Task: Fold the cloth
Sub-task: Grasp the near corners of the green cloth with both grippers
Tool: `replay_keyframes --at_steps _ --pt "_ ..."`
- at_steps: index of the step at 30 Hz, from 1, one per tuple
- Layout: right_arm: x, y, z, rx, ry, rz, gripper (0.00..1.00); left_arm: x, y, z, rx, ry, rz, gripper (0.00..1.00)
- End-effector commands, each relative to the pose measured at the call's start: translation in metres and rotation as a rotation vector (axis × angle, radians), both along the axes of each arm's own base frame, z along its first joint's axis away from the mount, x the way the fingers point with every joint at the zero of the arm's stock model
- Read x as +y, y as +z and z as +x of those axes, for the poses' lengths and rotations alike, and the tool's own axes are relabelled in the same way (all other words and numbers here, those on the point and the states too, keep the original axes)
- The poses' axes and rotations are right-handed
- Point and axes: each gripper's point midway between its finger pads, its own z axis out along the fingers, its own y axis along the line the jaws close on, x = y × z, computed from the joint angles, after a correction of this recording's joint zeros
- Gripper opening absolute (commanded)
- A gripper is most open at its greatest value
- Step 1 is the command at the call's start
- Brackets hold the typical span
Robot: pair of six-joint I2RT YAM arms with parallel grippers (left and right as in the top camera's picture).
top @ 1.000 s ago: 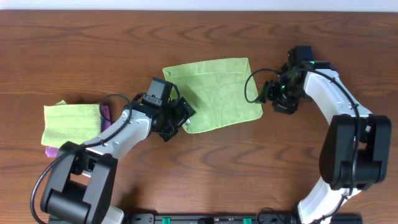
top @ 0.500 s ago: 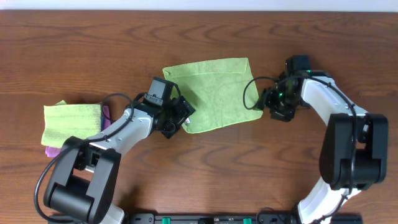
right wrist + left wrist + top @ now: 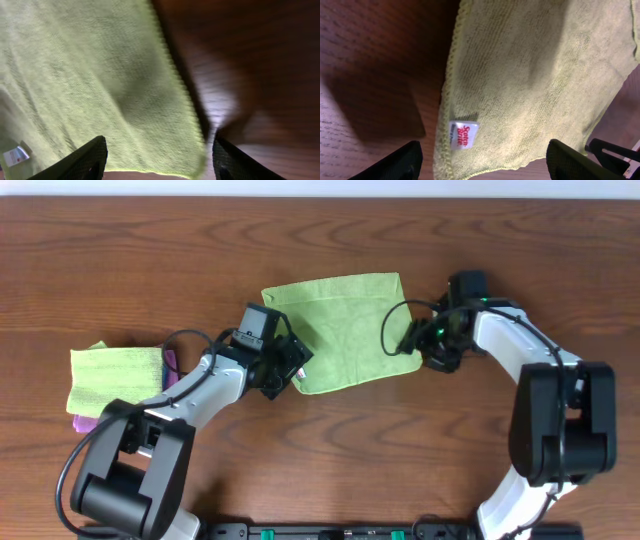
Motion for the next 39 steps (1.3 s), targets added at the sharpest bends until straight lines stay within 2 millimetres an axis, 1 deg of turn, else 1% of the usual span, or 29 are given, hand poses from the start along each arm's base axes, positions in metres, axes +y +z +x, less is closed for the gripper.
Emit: replay_keyframes --at_steps 1,6,15,17,20,22,27,30,32,33,36,37,39 --pt "0.012 0.001 -0.003 0.003 0.006 0.011 0.68 0.0 -0.007 -0.002 0.006 0.007 0.025 0.81" --pt "0.013 0.0 -0.003 0.001 0.013 -0.005 0.68 -0.002 -0.008 -0.003 0.005 0.004 0.031 0.81" --pt "0.006 -0.003 -0.008 0.02 0.008 -0.043 0.68 -0.008 -0.009 -0.007 -0.003 -0.014 0.049 0.81" --pt "0.006 -0.003 -0.008 0.021 0.008 -0.044 0.67 -0.008 -0.009 -0.007 -0.004 -0.015 0.052 0.8" --pt "0.006 -0.003 -0.008 0.021 0.007 -0.048 0.66 -0.007 -0.009 -0.007 -0.008 -0.012 0.061 0.75" --pt "0.005 -0.004 -0.008 0.022 0.007 -0.048 0.65 -0.007 -0.011 -0.007 -0.004 -0.014 0.066 0.75" --pt "0.005 -0.005 -0.009 0.026 0.007 -0.051 0.64 -0.011 -0.026 -0.013 0.051 -0.017 0.047 0.72" --pt "0.005 -0.005 -0.009 0.026 0.007 -0.051 0.61 -0.017 -0.031 -0.014 0.063 -0.03 0.016 0.67" --pt "0.005 -0.005 -0.01 0.029 0.007 -0.052 0.55 -0.019 -0.031 -0.014 0.064 -0.033 0.011 0.63" --pt "0.005 -0.005 -0.011 0.031 0.007 -0.052 0.51 -0.019 -0.031 -0.013 0.062 -0.034 0.01 0.59" --pt "0.003 -0.006 -0.012 0.033 0.006 -0.062 0.46 -0.019 -0.031 -0.013 0.062 -0.034 0.009 0.46" --pt "0.002 -0.007 -0.012 0.035 0.005 -0.069 0.42 -0.019 -0.031 -0.013 0.062 -0.034 0.01 0.41" --pt "0.0 -0.01 -0.015 0.041 0.003 -0.081 0.37 -0.019 -0.031 -0.013 0.063 -0.035 0.01 0.33"
